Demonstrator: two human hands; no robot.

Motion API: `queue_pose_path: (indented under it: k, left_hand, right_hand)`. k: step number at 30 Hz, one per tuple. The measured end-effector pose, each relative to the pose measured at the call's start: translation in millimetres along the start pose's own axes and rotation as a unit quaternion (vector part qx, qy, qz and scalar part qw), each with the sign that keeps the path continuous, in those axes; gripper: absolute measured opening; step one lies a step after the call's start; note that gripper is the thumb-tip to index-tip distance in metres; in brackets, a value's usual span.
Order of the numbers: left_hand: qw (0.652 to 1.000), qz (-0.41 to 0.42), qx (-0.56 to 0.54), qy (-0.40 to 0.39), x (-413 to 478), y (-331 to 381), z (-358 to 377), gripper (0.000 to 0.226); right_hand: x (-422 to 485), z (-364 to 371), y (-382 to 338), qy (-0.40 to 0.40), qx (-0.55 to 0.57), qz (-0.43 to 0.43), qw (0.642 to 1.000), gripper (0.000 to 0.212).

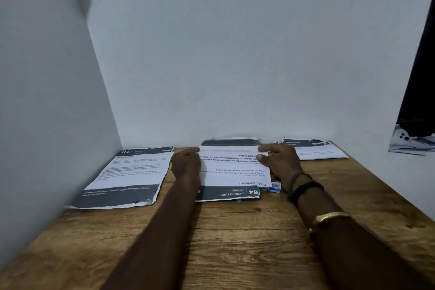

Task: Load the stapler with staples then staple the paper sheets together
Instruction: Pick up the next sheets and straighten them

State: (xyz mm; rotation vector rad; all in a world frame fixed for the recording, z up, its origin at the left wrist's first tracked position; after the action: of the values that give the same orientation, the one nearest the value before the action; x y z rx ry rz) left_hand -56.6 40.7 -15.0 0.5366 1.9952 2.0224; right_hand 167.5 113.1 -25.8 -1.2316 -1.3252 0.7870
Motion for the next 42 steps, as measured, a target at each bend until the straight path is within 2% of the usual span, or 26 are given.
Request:
queue_pose_path:
  k: [4, 6, 8, 11, 13, 15, 17, 21, 26, 30, 33, 36, 39, 40, 41, 42]
  left_hand:
    - [0.997, 0.049, 0.062, 0.000, -8.9, 4.4, 1.5, 0.031]
    - [0.982, 0.124, 0.144, 0.008, -17.2, 11.1, 2.4, 0.028]
    - [0.943, 0.245, 0.226, 0.000, -28.7, 16.6, 4.8, 0.028]
    - [0.877, 0.402, 0.255, -0.060, -48.1, 23.2, 14.0, 0.028]
    - [0.843, 0.456, 0.264, -0.106, -59.7, 24.9, 23.4, 0.028]
    - [0.814, 0.491, 0.285, -0.119, -65.6, 24.5, 29.8, 0.027]
    - [0.809, 0.502, 0.289, -0.105, -63.1, 24.1, 30.3, 0.024]
    - [0.828, 0.477, 0.288, -0.060, -44.5, 25.8, 22.6, 0.017]
    - [0.843, 0.453, 0.290, 0.018, -18.4, 24.2, 9.4, 0.015]
    - [0.864, 0.432, 0.255, 0.039, -16.0, 23.8, 2.3, 0.015]
    - [0.895, 0.404, 0.180, 0.059, -13.2, 24.1, 0.1, 0.013]
    - [0.937, 0.333, 0.087, 0.063, -9.7, 22.0, -3.3, 0.017]
    - [0.963, 0.260, 0.057, 0.046, -8.0, 17.4, -1.0, 0.022]
    - [0.980, 0.194, 0.023, 0.026, -6.4, 17.8, 0.0, 0.026]
    - [0.995, 0.095, -0.037, -0.006, -5.0, 19.8, 0.3, 0.030]
    - [0.992, -0.023, -0.113, -0.054, -4.3, 22.6, 0.4, 0.035]
  right_hand:
    - [-2.3, 1.1, -4.2, 0.025, -0.123, -0.068, 0.990, 0.009]
    - [-7.3, 2.4, -9.5, 0.046, -0.138, -0.088, 0.986, 0.008]
    - [-12.8, 3.5, -16.6, 0.070, -0.149, -0.114, 0.980, 0.006]
    - [-22.6, 5.4, -29.1, 0.091, -0.143, -0.173, 0.970, 0.007]
    - [-29.0, 7.1, -36.8, 0.089, -0.128, -0.205, 0.966, 0.005]
    - [-34.4, 7.8, -43.1, 0.091, -0.122, -0.224, 0.963, 0.004]
    - [-35.7, 6.6, -46.2, 0.096, -0.114, -0.233, 0.961, 0.006]
    - [-31.0, 2.1, -44.7, 0.128, -0.083, -0.218, 0.964, 0.007]
    - [-24.9, -4.9, -43.1, 0.204, -0.038, -0.211, 0.955, 0.008]
    - [-25.6, -3.0, -43.4, 0.200, 0.006, -0.199, 0.959, 0.010]
    - [-28.8, 0.5, -46.1, 0.189, 0.040, -0.222, 0.956, 0.009]
    - [-30.0, 0.6, -48.9, 0.180, 0.053, -0.247, 0.951, 0.005]
    - [-31.0, -0.1, -50.9, 0.187, 0.065, -0.249, 0.948, 0.008]
    - [-30.8, -0.7, -50.4, 0.193, 0.074, -0.243, 0.948, 0.010]
    - [-30.2, -1.6, -49.8, 0.197, 0.085, -0.232, 0.949, 0.015]
    - [-29.3, -2.8, -48.7, 0.199, 0.093, -0.221, 0.950, 0.021]
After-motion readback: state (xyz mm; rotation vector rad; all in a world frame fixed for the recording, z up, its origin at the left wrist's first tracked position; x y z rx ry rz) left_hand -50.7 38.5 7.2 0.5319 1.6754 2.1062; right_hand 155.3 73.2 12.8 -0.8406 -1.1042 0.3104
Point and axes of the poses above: each hand's wrist, its own x-axis towards the middle knuckle, its own z-axis out of the palm, y = z × x, the point moved 1 cm from there along x, towards the middle knuckle, and after that the axes turned 12 degrees about y, right-handed, at the moved point
